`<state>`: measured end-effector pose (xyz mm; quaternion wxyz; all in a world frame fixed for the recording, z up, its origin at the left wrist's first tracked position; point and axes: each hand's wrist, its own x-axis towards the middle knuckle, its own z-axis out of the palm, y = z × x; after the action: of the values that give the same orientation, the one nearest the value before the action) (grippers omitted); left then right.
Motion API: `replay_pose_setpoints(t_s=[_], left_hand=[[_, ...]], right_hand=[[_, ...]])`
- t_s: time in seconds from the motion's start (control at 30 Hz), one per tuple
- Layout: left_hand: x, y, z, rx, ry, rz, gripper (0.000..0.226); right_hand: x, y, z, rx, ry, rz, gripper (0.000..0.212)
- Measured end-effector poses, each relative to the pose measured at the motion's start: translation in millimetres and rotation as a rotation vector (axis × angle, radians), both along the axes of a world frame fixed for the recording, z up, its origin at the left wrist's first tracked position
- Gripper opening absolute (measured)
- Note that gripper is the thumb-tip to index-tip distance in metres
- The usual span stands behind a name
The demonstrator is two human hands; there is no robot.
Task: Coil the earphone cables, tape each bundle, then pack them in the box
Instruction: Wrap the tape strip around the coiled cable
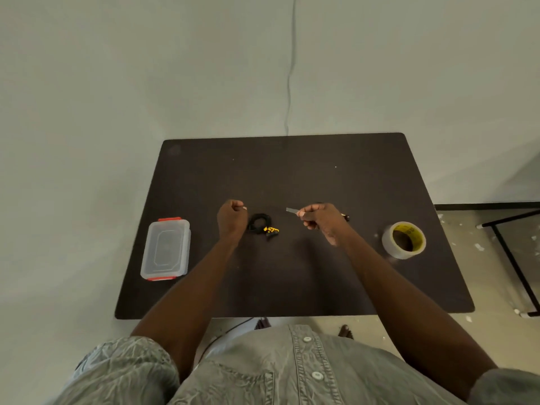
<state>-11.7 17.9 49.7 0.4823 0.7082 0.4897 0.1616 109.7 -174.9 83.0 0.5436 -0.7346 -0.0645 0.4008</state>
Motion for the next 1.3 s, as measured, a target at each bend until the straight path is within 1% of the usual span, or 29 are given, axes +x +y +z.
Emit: replay_pose_setpoints(t_s=[0.1, 0.23, 0.37, 0.5, 0.57, 0.67, 0.77, 0.83, 0.93, 1.0, 1.07, 1.17, 1.23, 1.3], left_hand=[[-4, 14, -12, -0.020, 0.081, -0.075, 0.016], [-2, 28, -29, -0.028, 0.166, -0.223, 0.022], [10, 36, -36, -0.030, 0.221, -0.387, 0.042], [25, 42, -45, -0.011, 0.278, -0.500, 0.052], [30, 43, -50, 0.046, 0.322, -0.545, 0.043], [32, 42, -56, 0.177, 0.395, -0.583, 0.020], [31, 39, -61, 0.196, 0.428, -0.571, 0.012], [29, 38, -59, 0.103, 0.356, -0.537, 0.007], [24, 35, -47, -0.154, 0.140, -0.478, 0.021], [18, 34, -37, -0.262, 0.042, -0.478, 0.025], [14, 34, -24, -0.350, 0.001, -0.468, 0.022], [9, 35, -8, -0.513, -0.053, -0.391, 0.018], [9, 35, 4, -0.599, -0.090, -0.352, 0.016], [10, 36, 13, -0.642, -0.099, -0.331, 0.013]], right_hand=[[-11, 14, -9, -0.028, 0.028, -0.009, 0.014], [-24, 26, -17, -0.106, -0.030, 0.022, 0.008], [-29, 34, -20, -0.211, -0.202, 0.077, 0.013], [-27, 40, -19, -0.344, -0.398, 0.166, 0.018], [-28, 42, -19, -0.365, -0.449, 0.168, 0.018], [-32, 44, -18, -0.369, -0.515, 0.155, 0.019], [-37, 45, -17, -0.365, -0.583, 0.139, 0.020], [-38, 45, -18, -0.357, -0.639, 0.131, 0.019], [-40, 45, -18, -0.344, -0.707, 0.127, 0.015], [-43, 44, -16, -0.321, -0.794, 0.118, 0.013], [-45, 42, -14, -0.301, -0.901, 0.086, 0.011], [-51, 39, -12, -0.282, -1.065, 0.073, 0.011], [-54, 41, -10, -0.266, -1.129, 0.080, 0.015], [-55, 44, -7, -0.249, -1.180, 0.081, 0.016]])
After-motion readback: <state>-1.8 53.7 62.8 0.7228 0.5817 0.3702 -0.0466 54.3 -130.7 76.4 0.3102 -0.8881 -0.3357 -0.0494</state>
